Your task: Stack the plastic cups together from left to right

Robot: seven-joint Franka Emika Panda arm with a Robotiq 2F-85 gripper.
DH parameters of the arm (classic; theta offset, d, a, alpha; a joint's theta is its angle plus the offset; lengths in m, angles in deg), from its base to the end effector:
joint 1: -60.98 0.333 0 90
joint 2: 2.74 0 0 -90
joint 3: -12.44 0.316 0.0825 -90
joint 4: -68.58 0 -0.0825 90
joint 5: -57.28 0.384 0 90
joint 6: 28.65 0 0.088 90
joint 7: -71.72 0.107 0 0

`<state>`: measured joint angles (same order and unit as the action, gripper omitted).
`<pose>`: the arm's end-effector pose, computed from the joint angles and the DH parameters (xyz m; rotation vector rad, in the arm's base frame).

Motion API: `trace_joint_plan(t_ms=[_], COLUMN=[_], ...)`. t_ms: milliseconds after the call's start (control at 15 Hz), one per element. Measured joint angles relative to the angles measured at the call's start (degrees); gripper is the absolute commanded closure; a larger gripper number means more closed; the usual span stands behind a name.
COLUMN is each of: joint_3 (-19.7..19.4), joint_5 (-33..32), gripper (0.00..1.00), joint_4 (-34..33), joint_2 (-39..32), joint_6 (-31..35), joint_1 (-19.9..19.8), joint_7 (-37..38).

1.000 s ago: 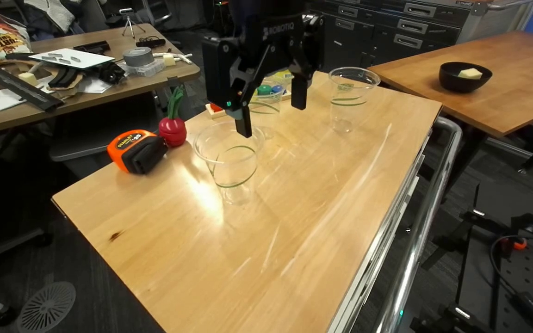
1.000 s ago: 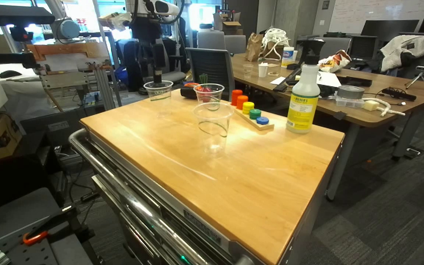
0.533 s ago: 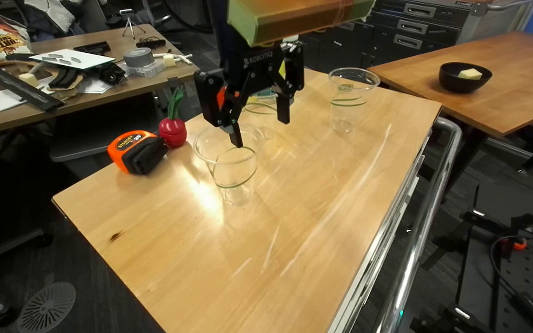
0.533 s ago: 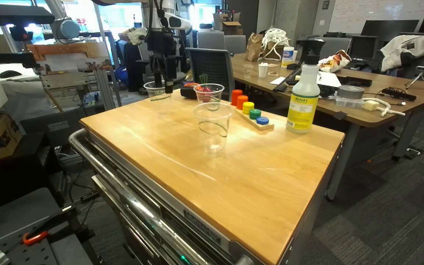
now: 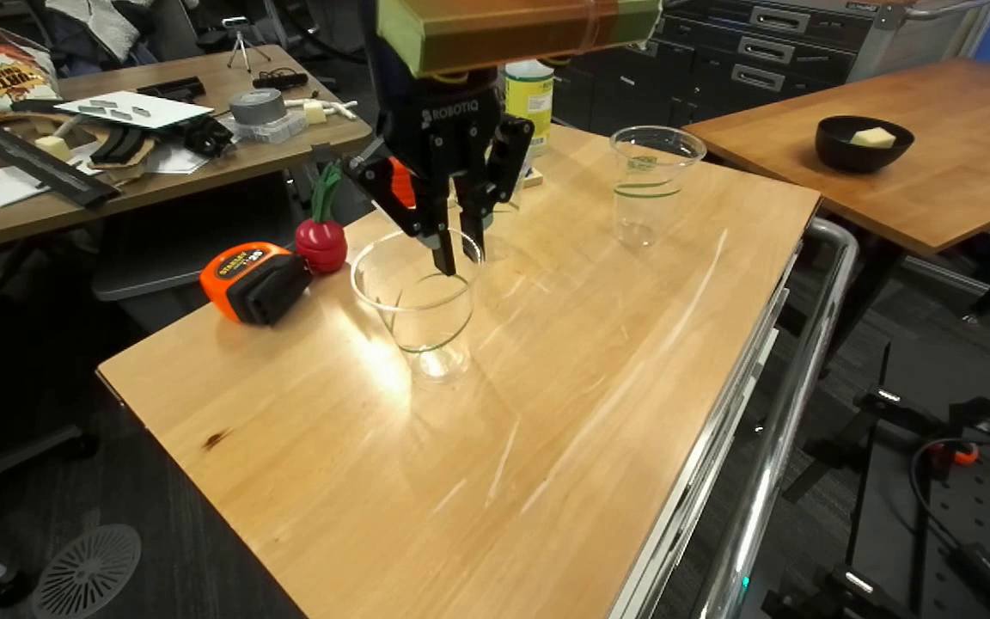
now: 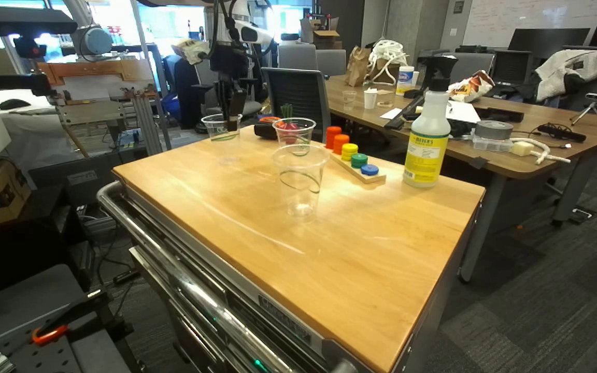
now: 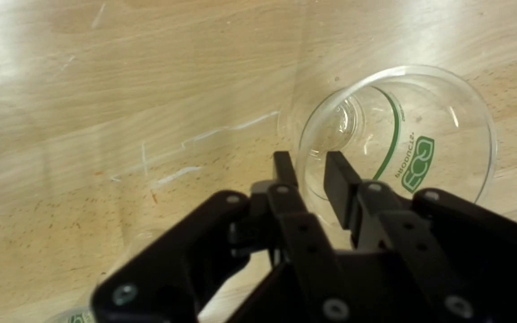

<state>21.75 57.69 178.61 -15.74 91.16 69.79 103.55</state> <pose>0.5714 0.1833 0.3721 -3.1001 0.3835 0.1036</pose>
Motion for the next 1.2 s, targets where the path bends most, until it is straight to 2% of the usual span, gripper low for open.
trace_joint_plan(t_ms=[400, 667, 867, 1200], joint_3=[-0.1, -1.3, -2.5, -4.5], joint_5=[1.7, 7.6, 11.4, 8.1], gripper=[0.99, 0.99, 0.99, 0.99], joint_4=[0.0, -0.6, -1.7, -2.0], joint_2=[0.3, 2.1, 6.1, 14.1], joint_6=[0.0, 0.5, 0.6, 0.6], joint_1=[0.1, -0.7, -1.7, -2.9], joint_7=[-0.1, -0.5, -0.8, 1.6])
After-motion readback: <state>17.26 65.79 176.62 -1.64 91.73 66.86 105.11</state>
